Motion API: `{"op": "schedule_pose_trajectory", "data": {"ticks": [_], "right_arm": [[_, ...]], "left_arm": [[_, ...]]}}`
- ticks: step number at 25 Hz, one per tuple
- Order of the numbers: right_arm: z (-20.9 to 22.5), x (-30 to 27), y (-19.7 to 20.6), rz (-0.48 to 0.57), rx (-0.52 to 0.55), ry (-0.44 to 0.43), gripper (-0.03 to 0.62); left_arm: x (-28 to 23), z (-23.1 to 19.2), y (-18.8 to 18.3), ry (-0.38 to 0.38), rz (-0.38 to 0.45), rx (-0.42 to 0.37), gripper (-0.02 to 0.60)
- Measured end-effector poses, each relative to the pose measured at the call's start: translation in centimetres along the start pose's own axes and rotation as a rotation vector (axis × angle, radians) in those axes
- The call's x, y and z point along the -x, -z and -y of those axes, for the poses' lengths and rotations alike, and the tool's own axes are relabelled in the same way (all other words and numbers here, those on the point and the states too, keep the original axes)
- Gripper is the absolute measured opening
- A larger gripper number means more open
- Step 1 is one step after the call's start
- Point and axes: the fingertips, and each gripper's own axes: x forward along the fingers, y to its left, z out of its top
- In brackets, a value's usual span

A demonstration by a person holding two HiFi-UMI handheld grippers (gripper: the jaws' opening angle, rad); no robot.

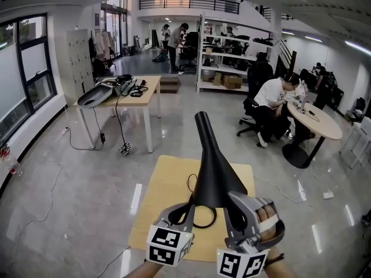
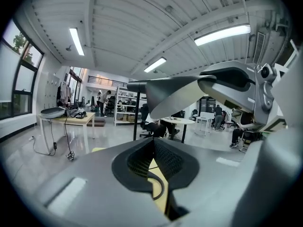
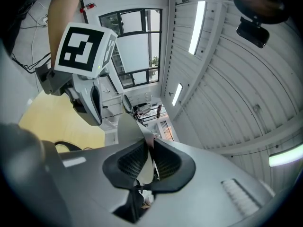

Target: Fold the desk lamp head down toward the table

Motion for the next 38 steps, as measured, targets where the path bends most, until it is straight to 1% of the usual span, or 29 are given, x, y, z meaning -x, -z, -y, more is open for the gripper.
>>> {"op": "schedule_pose_trajectory", "data": {"ticks": [4, 12, 17, 22, 25, 32, 38], "right_arm": [[-1.5, 0.1, 0.7, -0.015, -0.002, 0.0, 0.049], [-4.2, -0.6, 1.8, -0.042, -0.001, -0.027, 0.069], [-5.1, -1.2, 2.5, -0.052, 0.007, -0.003, 0.08], [-6.6, -1.9, 3.5, -0.077, 0.016, -0.005, 0.101], [-6.8, -2.2, 3.7, -0.078, 0.011, -0.001, 0.101], [-8.4, -3.0, 4.3, -0.104, 0.01, -0.018, 0.118], [-9.5, -4.1, 4.9, -0.115, 0.003, -0.05, 0.141]], "left_arm": [[0.2, 0.0, 0.4, -0.001, -0.01, 0.003, 0.014], [0.2, 0.2, 0.5, -0.009, -0.013, -0.01, 0.014], [-0.1, 0.5, 0.6, -0.003, -0.014, -0.019, 0.014], [-0.3, 0.8, 0.4, 0.002, -0.009, -0.025, 0.014], [-0.4, 0.7, 0.2, 0.001, -0.006, -0.028, 0.014], [-0.4, 1.0, 0.5, 0.0, -0.014, -0.03, 0.015], [-0.5, 1.0, 0.4, -0.002, -0.013, -0.03, 0.014]]}}
